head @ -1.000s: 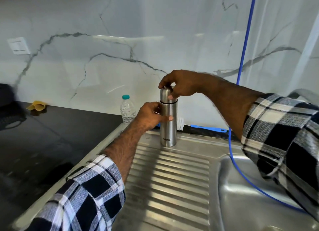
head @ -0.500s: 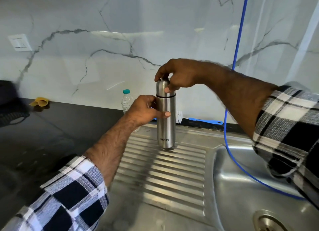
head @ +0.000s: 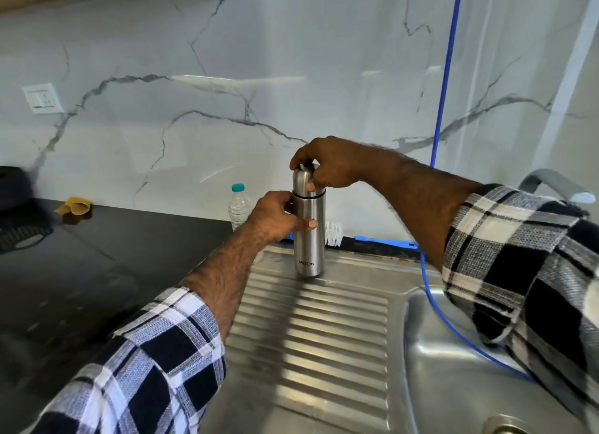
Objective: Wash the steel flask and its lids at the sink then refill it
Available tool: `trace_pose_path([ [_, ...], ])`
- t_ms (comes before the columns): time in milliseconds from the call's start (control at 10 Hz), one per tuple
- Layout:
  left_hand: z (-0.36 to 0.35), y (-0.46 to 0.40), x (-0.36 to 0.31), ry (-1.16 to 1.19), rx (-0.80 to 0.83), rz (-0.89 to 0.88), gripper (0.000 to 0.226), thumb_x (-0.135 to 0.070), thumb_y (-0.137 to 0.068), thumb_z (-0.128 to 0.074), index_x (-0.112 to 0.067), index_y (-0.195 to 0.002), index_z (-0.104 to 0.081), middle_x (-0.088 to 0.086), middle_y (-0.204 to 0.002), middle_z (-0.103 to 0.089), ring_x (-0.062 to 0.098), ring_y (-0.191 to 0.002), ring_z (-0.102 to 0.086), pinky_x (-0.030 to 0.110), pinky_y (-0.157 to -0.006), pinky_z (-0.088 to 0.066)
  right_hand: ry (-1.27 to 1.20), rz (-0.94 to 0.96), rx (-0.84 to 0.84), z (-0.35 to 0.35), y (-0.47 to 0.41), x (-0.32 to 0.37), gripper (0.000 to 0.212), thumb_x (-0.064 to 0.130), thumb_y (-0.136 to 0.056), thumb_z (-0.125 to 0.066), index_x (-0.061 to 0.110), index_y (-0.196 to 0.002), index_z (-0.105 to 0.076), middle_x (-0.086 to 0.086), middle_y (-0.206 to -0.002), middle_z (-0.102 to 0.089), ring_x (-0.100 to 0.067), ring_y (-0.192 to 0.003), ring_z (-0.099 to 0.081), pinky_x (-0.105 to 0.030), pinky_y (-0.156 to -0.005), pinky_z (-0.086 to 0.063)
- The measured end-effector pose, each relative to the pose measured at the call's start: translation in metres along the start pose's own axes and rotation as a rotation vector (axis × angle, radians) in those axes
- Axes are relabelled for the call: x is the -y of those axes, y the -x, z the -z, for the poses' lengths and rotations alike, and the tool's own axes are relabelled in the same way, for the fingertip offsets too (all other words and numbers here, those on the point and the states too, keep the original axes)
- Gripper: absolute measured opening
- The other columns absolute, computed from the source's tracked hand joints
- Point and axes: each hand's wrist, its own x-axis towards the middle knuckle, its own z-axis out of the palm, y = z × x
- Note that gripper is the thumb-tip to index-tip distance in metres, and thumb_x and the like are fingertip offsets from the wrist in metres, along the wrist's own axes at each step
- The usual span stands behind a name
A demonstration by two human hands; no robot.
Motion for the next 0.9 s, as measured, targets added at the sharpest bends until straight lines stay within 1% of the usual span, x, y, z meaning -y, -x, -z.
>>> trace_pose_path([
  [100,-0.008,-0.005,0.006,-0.001,0.008,0.007,0.05,-0.032,-0.069,-0.099,-0.018,-0.11,-0.075,-0.005,-0.104,-0.077,0.015,-0.098,-0.072,0.037,-0.089,-0.06,-0.005,-0.015,0.015,-0.008,-0.006,-0.008,0.056,0.013,-0.087,-0.081,0.023,-0.14,-0.066,-0.002,-0.135,-0.066,-0.022,-0.123,-0.061,-0.032,-0.102,-0.048],
  [200,-0.012,-0.006,0.01,0.015,0.003,0.007,0.049,-0.032,-0.072,-0.098,-0.017,-0.112,-0.074,-0.005,-0.105,-0.076,0.013,-0.098,-0.07,0.031,-0.083,-0.055,-0.017,-0.01,-0.004,-0.016,-0.007,-0.013,0.057,0.012,-0.087,-0.079,0.024,-0.142,-0.065,-0.002,-0.137,-0.065,-0.022,-0.124,-0.06,-0.033,-0.103,-0.048],
  [400,-0.019,-0.01,0.015,0.006,-0.008,-0.011,0.053,-0.035,-0.075,-0.096,-0.015,-0.119,-0.073,-0.005,-0.111,-0.074,0.02,-0.108,-0.069,0.043,-0.1,-0.057,0.045,0.01,-0.044,-0.022,-0.007,-0.019,0.058,0.011,-0.09,-0.073,0.021,-0.146,-0.062,-0.004,-0.145,-0.062,-0.026,-0.128,-0.058,-0.033,-0.1,-0.048],
  [500,-0.019,-0.013,0.014,-0.018,-0.016,-0.015,0.057,-0.038,-0.075,-0.096,-0.015,-0.121,-0.072,-0.004,-0.113,-0.074,0.021,-0.108,-0.068,0.043,-0.101,-0.056,0.059,-0.002,-0.026,-0.021,-0.009,-0.018,0.058,0.01,-0.09,-0.072,0.02,-0.147,-0.062,-0.005,-0.145,-0.062,-0.026,-0.128,-0.058,-0.03,-0.099,-0.046],
  [600,-0.019,-0.016,0.015,-0.016,-0.012,-0.008,0.057,-0.037,-0.074,-0.096,-0.013,-0.121,-0.073,-0.003,-0.113,-0.075,0.02,-0.108,-0.069,0.041,-0.101,-0.056,0.052,-0.008,-0.024,-0.02,-0.009,-0.018,0.059,0.01,-0.09,-0.073,0.021,-0.147,-0.061,-0.004,-0.145,-0.061,-0.025,-0.129,-0.058,-0.03,-0.099,-0.045],
  [700,-0.019,-0.014,0.017,-0.024,-0.004,-0.013,0.057,-0.038,-0.075,-0.096,-0.014,-0.12,-0.073,-0.004,-0.115,-0.075,0.019,-0.109,-0.068,0.038,-0.1,-0.055,0.07,-0.009,-0.015,-0.02,-0.006,-0.018,0.059,0.013,-0.093,-0.072,0.023,-0.15,-0.059,-0.004,-0.146,-0.061,-0.026,-0.129,-0.058,-0.029,-0.096,-0.044],
  [800,-0.017,-0.012,0.018,-0.057,0.007,-0.003,0.059,-0.041,-0.073,-0.097,-0.016,-0.121,-0.073,-0.004,-0.117,-0.074,0.019,-0.111,-0.068,0.036,-0.099,-0.055,0.064,-0.013,-0.021,-0.022,-0.003,-0.016,0.061,0.015,-0.095,-0.07,0.024,-0.153,-0.055,-0.005,-0.148,-0.06,-0.026,-0.132,-0.056,-0.027,-0.097,-0.041],
  [900,-0.016,-0.001,0.018,-0.073,-0.013,0.067,0.079,-0.045,-0.066,-0.1,-0.017,-0.133,-0.069,-0.002,-0.125,-0.072,0.021,-0.113,-0.068,0.041,-0.104,-0.056,0.044,-0.028,-0.112,-0.028,0.008,-0.015,0.065,0.026,-0.094,-0.075,0.022,-0.155,-0.052,-0.012,-0.147,-0.058,-0.029,-0.133,-0.056,-0.031,-0.103,-0.043],
])
